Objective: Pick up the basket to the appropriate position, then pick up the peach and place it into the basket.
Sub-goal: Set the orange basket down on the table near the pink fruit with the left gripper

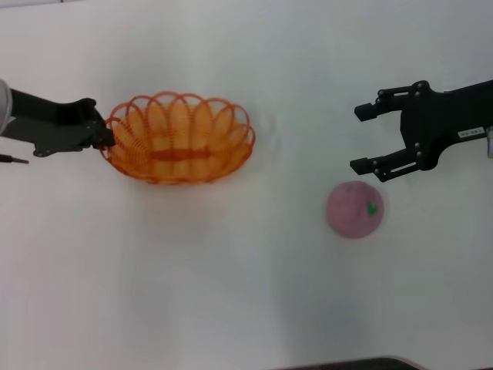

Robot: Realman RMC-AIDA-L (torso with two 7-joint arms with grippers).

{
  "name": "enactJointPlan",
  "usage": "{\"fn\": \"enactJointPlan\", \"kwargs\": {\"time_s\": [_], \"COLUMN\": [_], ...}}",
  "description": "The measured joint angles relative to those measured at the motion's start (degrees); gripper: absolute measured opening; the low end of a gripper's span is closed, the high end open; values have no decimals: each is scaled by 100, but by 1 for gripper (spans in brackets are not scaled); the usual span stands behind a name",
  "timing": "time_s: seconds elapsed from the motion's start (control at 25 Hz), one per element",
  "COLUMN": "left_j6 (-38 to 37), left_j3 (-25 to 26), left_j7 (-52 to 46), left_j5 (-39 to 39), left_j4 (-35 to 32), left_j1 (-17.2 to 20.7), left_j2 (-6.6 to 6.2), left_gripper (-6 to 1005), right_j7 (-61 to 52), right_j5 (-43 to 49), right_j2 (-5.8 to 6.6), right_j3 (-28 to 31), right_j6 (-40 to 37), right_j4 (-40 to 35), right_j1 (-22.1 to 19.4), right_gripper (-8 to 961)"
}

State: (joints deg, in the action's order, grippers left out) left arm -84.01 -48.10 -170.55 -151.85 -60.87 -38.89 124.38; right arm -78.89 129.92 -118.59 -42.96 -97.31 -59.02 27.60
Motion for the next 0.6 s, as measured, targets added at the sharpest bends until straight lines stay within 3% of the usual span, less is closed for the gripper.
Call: {"fn": "enactJointPlan", "kwargs": {"time_s": [0.28,0.36,0.6], "left_j6": [32,38,-6], "left_j3": [39,111,630], "left_j7": [33,101,684], "left_j5": [210,354,833], "left_j4": [-19,-52,-99], "left_j1": [222,293,537], "left_j2": [-38,-48,-112], "left_gripper": [91,267,391], "right_j7": [-29,-39,-48], "right_j5": [68,69,69], "right_j2": [-59,-63,-81], "right_j3": [-7,-10,-11], "right_j6": [3,3,3], "right_j4": [-112,-115,-104], "right_j1": [19,21,20], "right_gripper": [881,881,882]}}
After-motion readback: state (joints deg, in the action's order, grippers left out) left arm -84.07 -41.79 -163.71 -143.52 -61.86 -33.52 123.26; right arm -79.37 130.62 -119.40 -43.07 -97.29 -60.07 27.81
